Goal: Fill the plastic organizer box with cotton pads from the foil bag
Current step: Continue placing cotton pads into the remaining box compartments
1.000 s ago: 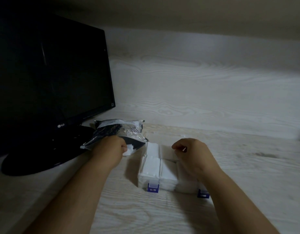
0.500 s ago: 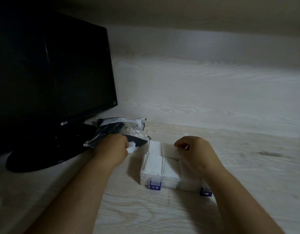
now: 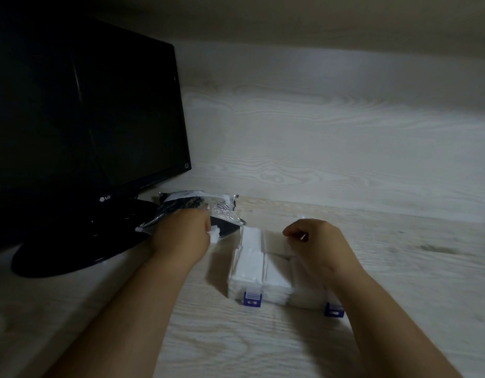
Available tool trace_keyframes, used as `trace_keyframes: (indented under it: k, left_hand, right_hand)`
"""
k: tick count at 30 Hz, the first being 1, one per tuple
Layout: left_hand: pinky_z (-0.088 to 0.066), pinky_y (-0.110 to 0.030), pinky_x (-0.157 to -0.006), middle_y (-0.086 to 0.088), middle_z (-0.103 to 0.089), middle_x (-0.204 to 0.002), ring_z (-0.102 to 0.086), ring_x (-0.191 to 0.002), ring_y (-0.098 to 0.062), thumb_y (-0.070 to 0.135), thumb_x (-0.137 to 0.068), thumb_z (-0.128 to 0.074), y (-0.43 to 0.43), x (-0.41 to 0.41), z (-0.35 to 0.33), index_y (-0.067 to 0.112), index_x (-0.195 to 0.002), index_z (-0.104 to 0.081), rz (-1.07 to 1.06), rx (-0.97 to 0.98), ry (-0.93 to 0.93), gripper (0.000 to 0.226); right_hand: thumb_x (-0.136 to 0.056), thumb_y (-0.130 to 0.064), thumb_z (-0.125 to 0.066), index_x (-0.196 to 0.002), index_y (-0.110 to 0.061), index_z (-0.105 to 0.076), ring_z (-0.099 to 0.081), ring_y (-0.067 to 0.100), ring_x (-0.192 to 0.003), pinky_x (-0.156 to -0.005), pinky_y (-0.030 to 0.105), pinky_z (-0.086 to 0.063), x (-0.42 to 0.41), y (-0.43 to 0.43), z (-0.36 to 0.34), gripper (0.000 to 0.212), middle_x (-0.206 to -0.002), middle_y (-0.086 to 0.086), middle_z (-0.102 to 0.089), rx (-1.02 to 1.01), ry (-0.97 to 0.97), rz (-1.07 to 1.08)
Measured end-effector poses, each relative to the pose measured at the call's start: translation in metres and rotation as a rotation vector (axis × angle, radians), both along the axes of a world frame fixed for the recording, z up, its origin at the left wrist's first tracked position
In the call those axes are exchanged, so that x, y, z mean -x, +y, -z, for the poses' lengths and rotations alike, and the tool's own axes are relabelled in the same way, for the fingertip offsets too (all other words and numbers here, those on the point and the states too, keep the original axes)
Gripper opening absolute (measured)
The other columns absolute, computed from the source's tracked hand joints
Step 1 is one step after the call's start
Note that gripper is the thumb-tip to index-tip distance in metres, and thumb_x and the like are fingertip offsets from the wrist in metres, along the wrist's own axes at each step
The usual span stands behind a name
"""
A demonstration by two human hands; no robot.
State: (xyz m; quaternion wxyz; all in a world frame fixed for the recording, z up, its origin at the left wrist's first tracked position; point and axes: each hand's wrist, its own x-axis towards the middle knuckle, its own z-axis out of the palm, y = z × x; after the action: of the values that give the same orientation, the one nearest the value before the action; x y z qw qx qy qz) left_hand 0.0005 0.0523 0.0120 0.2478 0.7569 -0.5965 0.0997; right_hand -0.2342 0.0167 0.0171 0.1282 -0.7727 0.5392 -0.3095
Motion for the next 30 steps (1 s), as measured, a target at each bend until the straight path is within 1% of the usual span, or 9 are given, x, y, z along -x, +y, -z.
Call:
trace_keyframes:
  k: [6,9,12,14,16,20,23,27,30]
  left_hand:
    - [-0.042,-0.032,-0.064,-0.003,-0.067,-0.072,-0.060,-0.075,-0.032,0.018,-0.068,-0.054,0.005,0.006,-0.004,0.019,-0.070,-0.062,0.101,0.285,-0.018,0.008]
    - [-0.040,-0.030,-0.061,0.000,-0.060,-0.073,-0.055,-0.074,-0.026,0.007,-0.077,-0.062,0.005,0.010,-0.006,0.020,-0.078,-0.051,0.133,0.355,0.069,0.017]
    - [-0.047,-0.036,-0.064,0.002,-0.059,-0.080,-0.055,-0.078,-0.022,0.013,-0.087,-0.061,0.004,0.013,-0.007,0.022,-0.083,-0.046,0.128,0.376,0.129,0.018]
    - [-0.048,-0.038,-0.065,0.004,-0.057,-0.079,-0.056,-0.077,-0.021,0.014,-0.088,-0.063,0.003,0.014,-0.006,0.020,-0.082,-0.048,0.142,0.388,0.216,0.017]
    - [-0.049,-0.036,-0.066,0.007,-0.055,-0.077,-0.055,-0.075,-0.018,0.013,-0.088,-0.064,0.003,0.016,-0.006,0.018,-0.083,-0.051,0.159,0.399,0.307,0.015]
    - [-0.043,-0.021,-0.060,0.011,-0.054,-0.072,-0.052,-0.068,-0.003,0.006,-0.087,-0.065,0.003,0.019,-0.010,0.018,-0.079,-0.052,0.209,0.438,0.523,0.019]
    - [-0.044,-0.025,-0.064,0.004,-0.060,-0.074,-0.058,-0.069,-0.011,-0.001,-0.084,-0.064,-0.001,0.019,-0.011,0.023,-0.073,-0.050,0.249,0.424,0.724,0.030]
    - [-0.045,-0.033,-0.062,-0.004,-0.060,-0.070,-0.055,-0.066,-0.019,-0.007,-0.084,-0.061,-0.002,0.021,-0.012,0.018,-0.070,-0.050,0.296,0.371,1.002,0.030]
    - [-0.047,-0.028,-0.058,-0.001,-0.062,-0.068,-0.057,-0.062,-0.014,-0.012,-0.083,-0.060,-0.002,0.026,-0.013,0.014,-0.073,-0.052,0.337,0.322,1.111,0.029]
  right_hand:
    - [-0.093,-0.013,-0.057,-0.104,-0.025,-0.073,-0.057,0.003,-0.086,-0.069,0.009,-0.038,0.000,0.000,0.000,0.024,-0.105,-0.008,-0.069,0.000,-0.018,0.003]
    - [-0.092,-0.012,-0.058,-0.102,-0.025,-0.074,-0.056,0.002,-0.086,-0.069,0.008,-0.038,0.000,-0.001,0.000,0.024,-0.104,-0.008,-0.070,0.012,-0.029,0.002]
    - [-0.091,-0.011,-0.058,-0.102,-0.024,-0.074,-0.057,0.003,-0.087,-0.075,0.011,-0.039,-0.001,-0.002,-0.001,0.024,-0.104,-0.008,-0.070,0.020,-0.028,-0.002]
    - [-0.091,-0.011,-0.058,-0.102,-0.024,-0.074,-0.058,0.003,-0.087,-0.078,0.012,-0.040,-0.001,-0.002,0.000,0.023,-0.104,-0.008,-0.070,0.020,-0.032,-0.003]
    - [-0.091,-0.011,-0.058,-0.102,-0.024,-0.074,-0.057,0.002,-0.086,-0.072,0.008,-0.039,-0.001,-0.002,0.000,0.023,-0.103,-0.009,-0.070,0.018,-0.033,-0.003]
    - [-0.090,-0.011,-0.058,-0.100,-0.025,-0.074,-0.057,0.002,-0.083,-0.068,0.008,-0.038,-0.001,-0.002,0.000,0.023,-0.101,-0.010,-0.069,0.002,-0.069,-0.002]
    - [-0.090,-0.012,-0.059,-0.097,-0.027,-0.073,-0.057,-0.001,-0.076,-0.064,0.004,-0.040,-0.003,0.000,-0.002,0.021,-0.095,-0.012,-0.068,0.012,-0.116,-0.027]
    - [-0.091,-0.015,-0.060,-0.087,-0.028,-0.064,-0.060,0.000,-0.075,-0.062,0.005,-0.043,-0.008,0.006,-0.005,0.014,-0.089,-0.013,-0.067,0.014,-0.248,-0.113]
    - [-0.094,-0.016,-0.059,-0.092,-0.029,-0.061,-0.061,0.002,-0.084,-0.067,0.009,-0.046,-0.013,0.012,-0.006,0.014,-0.097,-0.014,-0.067,-0.042,-0.340,-0.264]
